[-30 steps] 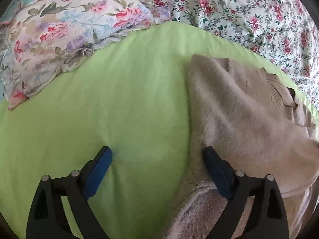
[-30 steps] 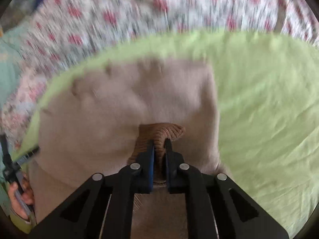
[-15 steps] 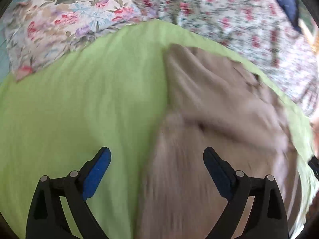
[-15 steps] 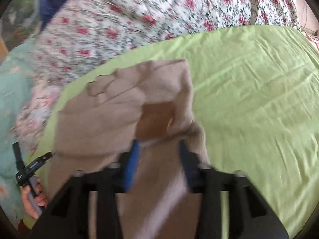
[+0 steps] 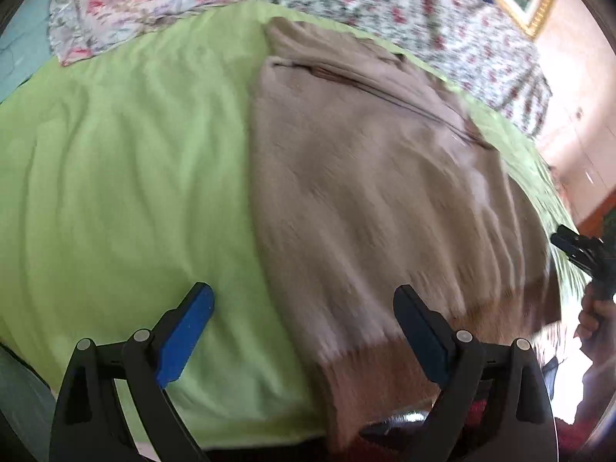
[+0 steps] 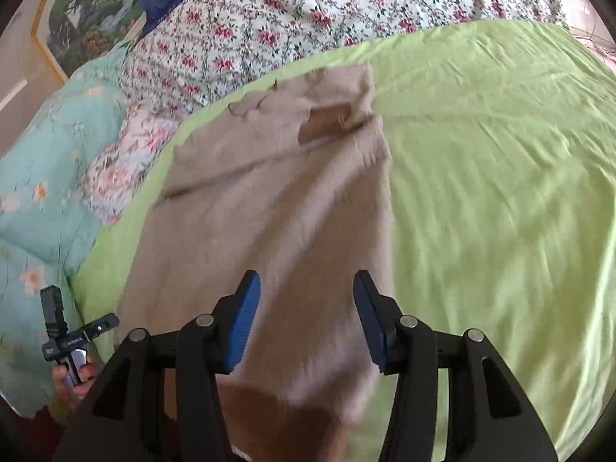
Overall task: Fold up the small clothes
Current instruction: 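Grasp the brown ribbed hem with both grippers and lift it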
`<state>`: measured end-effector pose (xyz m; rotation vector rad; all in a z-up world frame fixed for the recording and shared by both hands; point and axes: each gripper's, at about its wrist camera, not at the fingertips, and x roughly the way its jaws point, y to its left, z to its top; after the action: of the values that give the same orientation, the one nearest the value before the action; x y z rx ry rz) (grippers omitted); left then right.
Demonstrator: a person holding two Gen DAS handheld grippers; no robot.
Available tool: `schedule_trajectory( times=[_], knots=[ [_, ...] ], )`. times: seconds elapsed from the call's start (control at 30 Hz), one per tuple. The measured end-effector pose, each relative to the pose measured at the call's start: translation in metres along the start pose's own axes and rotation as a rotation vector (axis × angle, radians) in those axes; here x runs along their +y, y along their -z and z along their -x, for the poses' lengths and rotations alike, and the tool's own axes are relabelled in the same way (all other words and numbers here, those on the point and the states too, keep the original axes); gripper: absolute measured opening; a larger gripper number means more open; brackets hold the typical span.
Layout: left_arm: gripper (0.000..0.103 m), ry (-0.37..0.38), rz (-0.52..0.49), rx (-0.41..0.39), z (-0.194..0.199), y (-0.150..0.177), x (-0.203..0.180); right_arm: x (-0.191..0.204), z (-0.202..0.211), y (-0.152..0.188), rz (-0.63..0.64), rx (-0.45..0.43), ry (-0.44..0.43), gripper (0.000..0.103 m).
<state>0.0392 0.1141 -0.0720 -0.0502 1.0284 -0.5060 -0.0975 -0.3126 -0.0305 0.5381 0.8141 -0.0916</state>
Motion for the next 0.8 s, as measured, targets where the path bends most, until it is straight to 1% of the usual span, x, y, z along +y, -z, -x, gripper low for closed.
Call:
schedule_trajectory(
  times=[0.03, 0.13, 0.2, 0.23, 0.3, 0.4, 0.47, 0.6, 0.63, 0.67, 0.7, 0.73, 0.8],
  knots=[
    [0.095, 0.03, -0.011, 0.006, 0.0, 0.005, -0.004, -0.004, 0.004, 0.008, -0.012, 0.008, -0.01, 0.052],
    [0.095, 0.154, -0.027, 0.019, 0.003, 0.016, -0.01, -0.015, 0.014, 0.029, -0.036, 0.032, -0.026, 0.052],
    [0.094, 0.214, -0.024, 0.016, 0.004, 0.021, -0.013, -0.023, 0.017, 0.04, -0.042, 0.057, -0.041, 0.052],
    [0.093, 0.246, -0.017, 0.015, 0.004, 0.024, -0.015, -0.025, 0.016, 0.046, -0.046, 0.073, -0.062, 0.052],
    [0.09, 0.276, -0.002, 0.012, 0.002, 0.023, -0.014, -0.026, 0.013, 0.053, -0.048, 0.088, -0.113, 0.052],
    [0.084, 0.3, 0.003, 0.003, 0.001, 0.022, -0.013, -0.02, 0.003, 0.057, -0.043, 0.104, -0.195, 0.052],
    [0.074, 0.304, 0.0, -0.001, 0.001, 0.023, -0.01, -0.016, -0.007, 0.057, -0.049, 0.115, -0.248, 0.052],
    [0.06, 0.303, -0.017, -0.002, -0.001, 0.023, -0.007, -0.011, -0.017, 0.056, -0.052, 0.108, -0.279, 0.051],
    [0.048, 0.298, -0.016, -0.005, -0.001, 0.023, -0.006, -0.012, -0.017, 0.057, -0.065, 0.103, -0.286, 0.046],
    [0.029, 0.294, -0.016, -0.004, -0.002, 0.023, -0.006, -0.014, -0.016, 0.056, -0.077, 0.102, -0.287, 0.037],
    [0.019, 0.298, -0.011, 0.012, -0.004, 0.024, -0.003, -0.018, -0.017, 0.057, -0.088, 0.111, -0.278, 0.01],
    [0.014, 0.304, -0.005, 0.023, -0.005, 0.025, 0.0, -0.022, -0.015, 0.059, -0.1, 0.116, -0.268, 0.008],
    [0.011, 0.301, -0.003, 0.02, -0.002, 0.028, 0.001, -0.029, -0.006, 0.063, -0.1, 0.102, -0.249, 0.008]
  ],
)
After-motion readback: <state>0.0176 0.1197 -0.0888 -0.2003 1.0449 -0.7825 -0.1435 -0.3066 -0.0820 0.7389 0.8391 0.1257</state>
